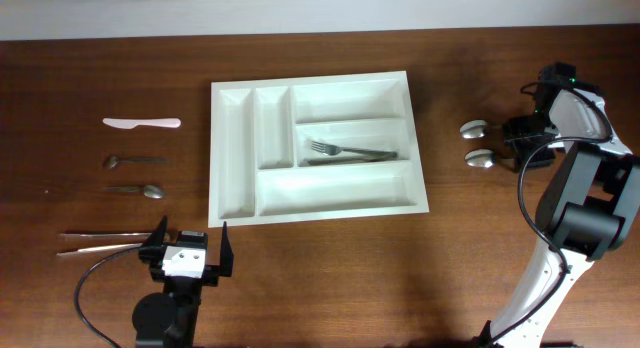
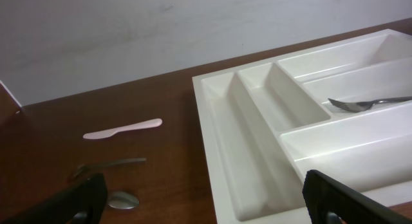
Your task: Pack container
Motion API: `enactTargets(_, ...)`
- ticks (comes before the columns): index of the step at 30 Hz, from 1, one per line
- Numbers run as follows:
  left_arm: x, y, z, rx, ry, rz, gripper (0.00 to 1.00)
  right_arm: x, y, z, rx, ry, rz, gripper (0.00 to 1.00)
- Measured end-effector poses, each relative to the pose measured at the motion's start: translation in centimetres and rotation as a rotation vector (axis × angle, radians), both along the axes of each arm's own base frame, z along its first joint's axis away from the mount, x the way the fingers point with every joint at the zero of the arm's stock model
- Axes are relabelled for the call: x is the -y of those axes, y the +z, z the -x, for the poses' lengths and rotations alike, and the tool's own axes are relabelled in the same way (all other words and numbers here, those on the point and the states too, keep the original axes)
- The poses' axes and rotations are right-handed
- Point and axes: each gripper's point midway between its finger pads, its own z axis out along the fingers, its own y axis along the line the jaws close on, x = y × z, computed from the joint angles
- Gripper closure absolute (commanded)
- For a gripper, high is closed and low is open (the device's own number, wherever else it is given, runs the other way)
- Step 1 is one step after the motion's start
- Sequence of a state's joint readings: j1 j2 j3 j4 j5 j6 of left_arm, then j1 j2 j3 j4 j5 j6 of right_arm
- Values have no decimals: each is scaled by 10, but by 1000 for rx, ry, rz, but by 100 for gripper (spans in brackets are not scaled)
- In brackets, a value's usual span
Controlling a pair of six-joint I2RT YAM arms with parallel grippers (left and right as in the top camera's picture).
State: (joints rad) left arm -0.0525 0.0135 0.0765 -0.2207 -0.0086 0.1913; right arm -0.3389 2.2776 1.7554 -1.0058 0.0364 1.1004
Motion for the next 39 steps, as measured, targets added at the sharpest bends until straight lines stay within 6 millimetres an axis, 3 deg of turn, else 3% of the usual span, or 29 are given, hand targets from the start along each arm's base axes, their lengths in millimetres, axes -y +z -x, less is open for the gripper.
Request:
enactTargets(6,0,0,0,0,0,0,1,-1,0,0,0,6,-7,62)
enactTargets(8,0,0,0,0,0,0,1,-2,0,0,1,2,-9,72)
enactTargets(15,0,0,0,0,0,0,1,-2,0,0,1,5,-12,81)
enactTargets(19,0,0,0,0,0,0,1,-2,0,0,2,4,-12,92)
enactTargets(31,0,0,0,0,0,0,1,-6,4,10,-49,5,-33,96)
enactTargets(39,0,0,0,0,0,0,1,-2,43,-3,-33,5,-26,96)
